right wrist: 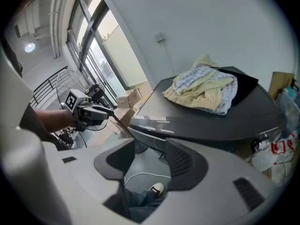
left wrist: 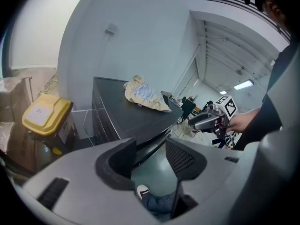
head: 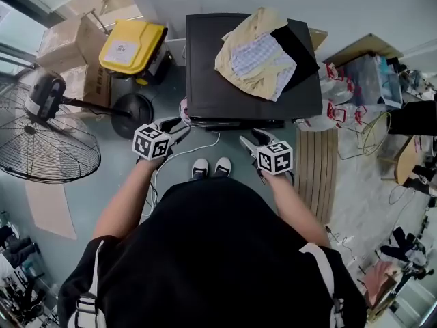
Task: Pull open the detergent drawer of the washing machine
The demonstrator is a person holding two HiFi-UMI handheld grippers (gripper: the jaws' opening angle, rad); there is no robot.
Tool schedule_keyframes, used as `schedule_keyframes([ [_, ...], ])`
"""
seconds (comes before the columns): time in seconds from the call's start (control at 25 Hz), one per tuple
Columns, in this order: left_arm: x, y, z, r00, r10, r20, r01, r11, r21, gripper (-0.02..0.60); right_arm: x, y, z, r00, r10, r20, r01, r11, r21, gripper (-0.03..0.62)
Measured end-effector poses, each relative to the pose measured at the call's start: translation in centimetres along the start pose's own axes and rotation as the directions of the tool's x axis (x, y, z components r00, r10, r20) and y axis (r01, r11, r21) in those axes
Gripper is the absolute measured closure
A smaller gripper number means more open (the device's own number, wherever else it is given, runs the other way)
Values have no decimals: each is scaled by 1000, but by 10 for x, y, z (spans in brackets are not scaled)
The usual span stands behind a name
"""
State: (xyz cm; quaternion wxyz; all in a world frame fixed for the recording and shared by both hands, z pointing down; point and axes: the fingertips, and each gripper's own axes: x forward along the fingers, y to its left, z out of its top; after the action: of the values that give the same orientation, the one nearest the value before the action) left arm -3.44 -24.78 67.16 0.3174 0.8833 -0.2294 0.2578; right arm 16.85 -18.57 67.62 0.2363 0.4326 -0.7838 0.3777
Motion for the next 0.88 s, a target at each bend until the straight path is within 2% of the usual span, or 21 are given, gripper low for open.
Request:
schedule_keyframes([
  [0.36,26,13,-25,996,-12,-86,10,1000,-25,380,27,-9,-3,999,11,-44,-11,1000,3,396],
  [0.88,54,29,-50,987,-11,-159,5,999,-37,406,58,-18,-15,994,29,-106,-28,1000,12,411],
])
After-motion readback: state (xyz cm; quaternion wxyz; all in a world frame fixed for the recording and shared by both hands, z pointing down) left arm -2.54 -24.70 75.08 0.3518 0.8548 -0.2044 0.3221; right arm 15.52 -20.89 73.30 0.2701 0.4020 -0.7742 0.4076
